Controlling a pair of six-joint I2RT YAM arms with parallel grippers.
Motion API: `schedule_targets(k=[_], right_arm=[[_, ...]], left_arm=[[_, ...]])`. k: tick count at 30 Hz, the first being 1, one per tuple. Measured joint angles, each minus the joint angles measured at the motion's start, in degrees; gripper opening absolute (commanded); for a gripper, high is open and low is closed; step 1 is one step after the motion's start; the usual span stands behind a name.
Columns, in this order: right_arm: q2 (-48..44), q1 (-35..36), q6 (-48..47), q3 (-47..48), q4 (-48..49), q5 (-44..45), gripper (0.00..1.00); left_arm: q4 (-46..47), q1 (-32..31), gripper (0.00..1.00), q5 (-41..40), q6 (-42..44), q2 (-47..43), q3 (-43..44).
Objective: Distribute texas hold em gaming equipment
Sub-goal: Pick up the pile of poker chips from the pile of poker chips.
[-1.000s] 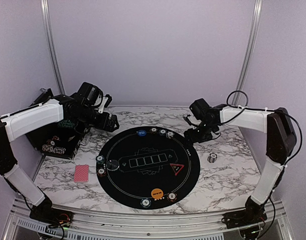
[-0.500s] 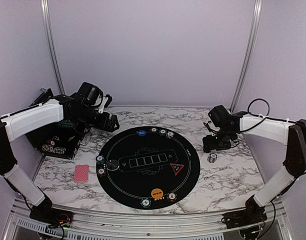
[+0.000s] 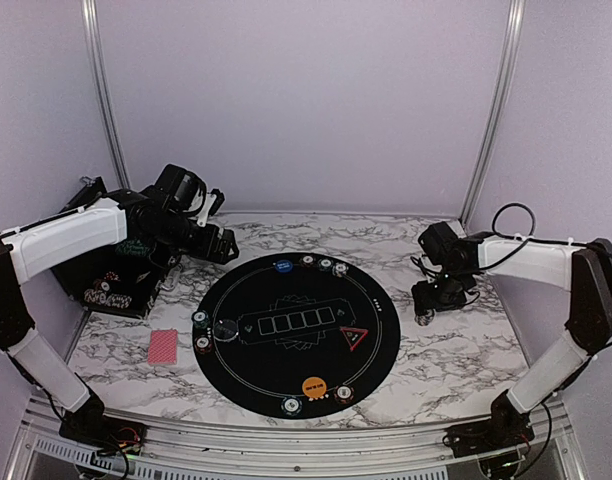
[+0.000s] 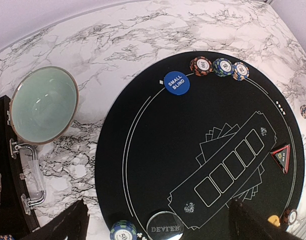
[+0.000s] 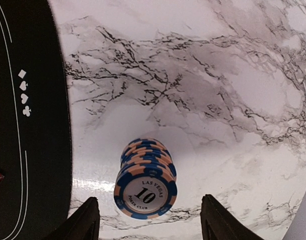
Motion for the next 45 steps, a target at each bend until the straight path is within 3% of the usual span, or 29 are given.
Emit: schedule_targets(k=[45], right_arm=[[5.3, -0.3, 0.0, -0.6, 3.5, 0.0, 0.31]], left_arm=[[0.0, 0.0, 0.99, 0.4, 0.0, 0.1, 0.0]])
